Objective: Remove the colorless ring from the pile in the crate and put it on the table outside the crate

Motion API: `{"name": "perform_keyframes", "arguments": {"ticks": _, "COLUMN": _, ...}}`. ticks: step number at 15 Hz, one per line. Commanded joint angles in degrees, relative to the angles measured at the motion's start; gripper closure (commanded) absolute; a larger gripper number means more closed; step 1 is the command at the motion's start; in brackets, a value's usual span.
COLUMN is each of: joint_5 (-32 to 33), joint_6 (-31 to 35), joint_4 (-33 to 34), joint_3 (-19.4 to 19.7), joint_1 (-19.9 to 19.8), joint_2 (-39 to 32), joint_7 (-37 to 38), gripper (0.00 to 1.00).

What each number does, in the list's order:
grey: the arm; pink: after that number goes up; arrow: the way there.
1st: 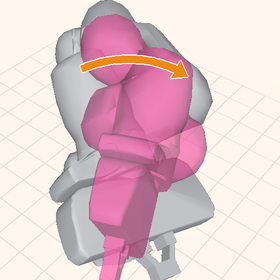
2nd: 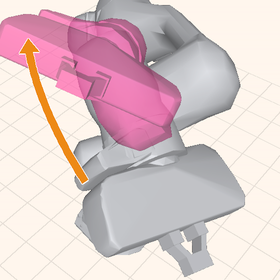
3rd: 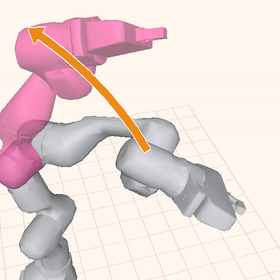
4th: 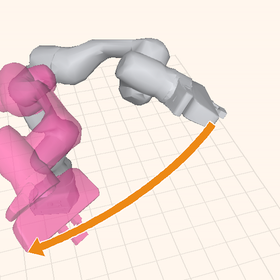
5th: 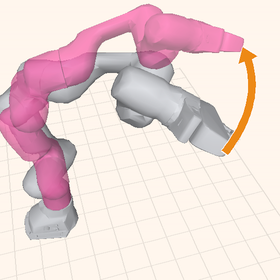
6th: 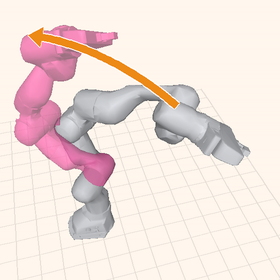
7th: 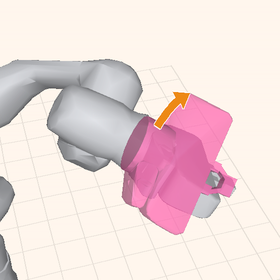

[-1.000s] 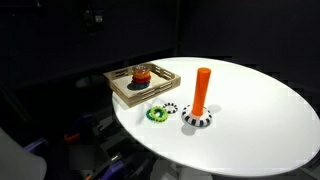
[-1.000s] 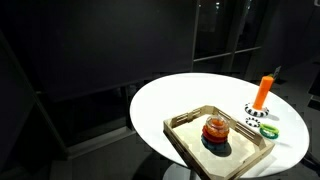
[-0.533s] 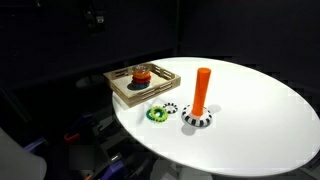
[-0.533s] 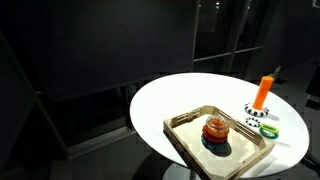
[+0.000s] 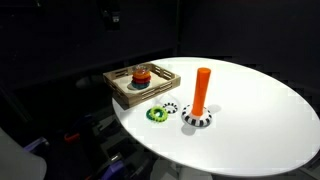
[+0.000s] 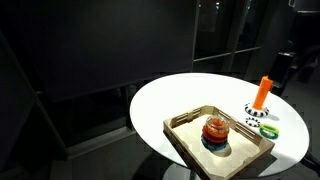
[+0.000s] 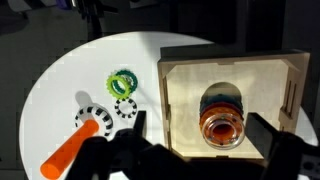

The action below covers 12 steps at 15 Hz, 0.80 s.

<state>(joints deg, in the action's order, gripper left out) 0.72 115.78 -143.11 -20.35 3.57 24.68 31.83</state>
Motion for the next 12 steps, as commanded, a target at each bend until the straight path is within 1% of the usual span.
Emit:
{"name": "perform_keyframes", "arguments": {"ticks": 1, "joint_5": 1.32, "joint_6": 4.39, "joint_4": 4.48, "joint_3": 0.59, "joint_1": 0.2, "joint_2": -6.61, "joint_7": 2.46, "gripper": 0.0}}
{"name": "perform_keyframes", "arguments": {"ticks": 4, "joint_5": -0.01, "joint_6": 11.49, "joint_4": 5.37, "joint_3": 2.16, "joint_1": 1.28, "joint_2": -10.6, "joint_7": -1.22, "gripper": 0.0}}
{"name": "perform_keyframes", "arguments": {"ticks": 6, "joint_5": -1.65, "joint_6": 14.25, "joint_4": 6.28, "joint_3": 3.58, "joint_1": 2.12, "joint_2": -13.34, "joint_7": -4.38, "gripper": 0.0}}
{"name": "perform_keyframes", "arguments": {"ticks": 7, "joint_5": -1.8, "joint_6": 14.68, "joint_4": 6.79, "joint_3": 4.09, "joint_1": 2.41, "joint_2": -14.48, "joint_7": -5.39, "gripper": 0.0}}
{"name": "perform_keyframes", "arguments": {"ticks": 9, "joint_5": 0.45, "joint_6": 12.86, "joint_4": 7.98, "joint_3": 4.54, "joint_1": 2.43, "joint_2": -15.19, "joint_7": -4.84, "gripper": 0.0}}
{"name": "perform_keyframes", "arguments": {"ticks": 10, "joint_5": -0.16, "joint_6": 14.38, "joint_4": 5.58, "joint_3": 4.58, "joint_1": 2.92, "joint_2": -13.97, "joint_7": -3.61, "gripper": 0.0}}
{"name": "perform_keyframes", "arguments": {"ticks": 12, "joint_5": 0.0, "joint_6": 14.33, "joint_4": 6.45, "joint_3": 4.96, "joint_1": 2.94, "joint_2": -14.93, "joint_7": -3.83, "gripper": 0.0}}
